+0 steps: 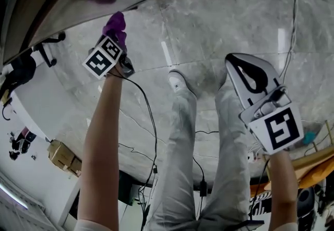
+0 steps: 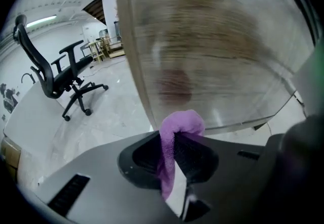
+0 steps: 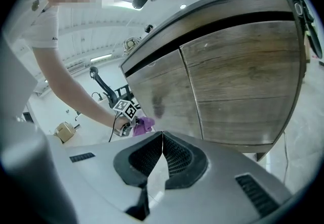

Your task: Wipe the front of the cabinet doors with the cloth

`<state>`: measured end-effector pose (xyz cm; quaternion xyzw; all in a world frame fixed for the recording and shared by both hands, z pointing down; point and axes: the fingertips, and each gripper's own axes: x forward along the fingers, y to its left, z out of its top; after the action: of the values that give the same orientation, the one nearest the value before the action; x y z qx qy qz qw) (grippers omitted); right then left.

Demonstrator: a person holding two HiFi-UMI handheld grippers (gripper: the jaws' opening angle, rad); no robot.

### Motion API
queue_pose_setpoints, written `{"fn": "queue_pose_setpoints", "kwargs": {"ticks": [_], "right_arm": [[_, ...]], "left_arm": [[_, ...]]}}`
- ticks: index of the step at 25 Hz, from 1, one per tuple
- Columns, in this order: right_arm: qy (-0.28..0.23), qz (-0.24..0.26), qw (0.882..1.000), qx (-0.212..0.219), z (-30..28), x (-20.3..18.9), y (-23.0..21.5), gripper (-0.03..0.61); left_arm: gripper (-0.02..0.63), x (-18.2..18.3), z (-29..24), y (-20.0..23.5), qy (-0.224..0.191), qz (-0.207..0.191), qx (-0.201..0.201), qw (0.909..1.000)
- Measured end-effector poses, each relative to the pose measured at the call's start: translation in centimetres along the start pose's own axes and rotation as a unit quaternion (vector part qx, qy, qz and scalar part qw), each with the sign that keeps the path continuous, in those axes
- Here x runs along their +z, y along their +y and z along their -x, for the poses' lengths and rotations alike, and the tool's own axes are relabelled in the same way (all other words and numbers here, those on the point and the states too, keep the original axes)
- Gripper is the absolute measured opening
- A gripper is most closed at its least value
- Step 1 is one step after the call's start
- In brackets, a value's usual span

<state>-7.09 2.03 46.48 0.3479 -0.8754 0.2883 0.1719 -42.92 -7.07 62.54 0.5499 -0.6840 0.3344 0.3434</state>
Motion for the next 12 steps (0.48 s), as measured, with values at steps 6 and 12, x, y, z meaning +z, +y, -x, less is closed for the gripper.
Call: {"fn": "queue_pose_setpoints", "kwargs": {"ticks": [6, 12], "right_arm": [[0.004, -0.018, 1.000, -0.013, 3.0, -0.7, -4.5, 0.028], [-0.003, -0.057, 0.997, -0.055, 5.8, -2.6, -9.0, 0.028]], "left_arm": [[0.060, -1.5, -1.8, -12.4, 0.020, -0.035, -0.065, 0.9971], [0.060, -2.2, -4.1, -23.1, 0.034, -0.093, -0.128, 0.9868]]}}
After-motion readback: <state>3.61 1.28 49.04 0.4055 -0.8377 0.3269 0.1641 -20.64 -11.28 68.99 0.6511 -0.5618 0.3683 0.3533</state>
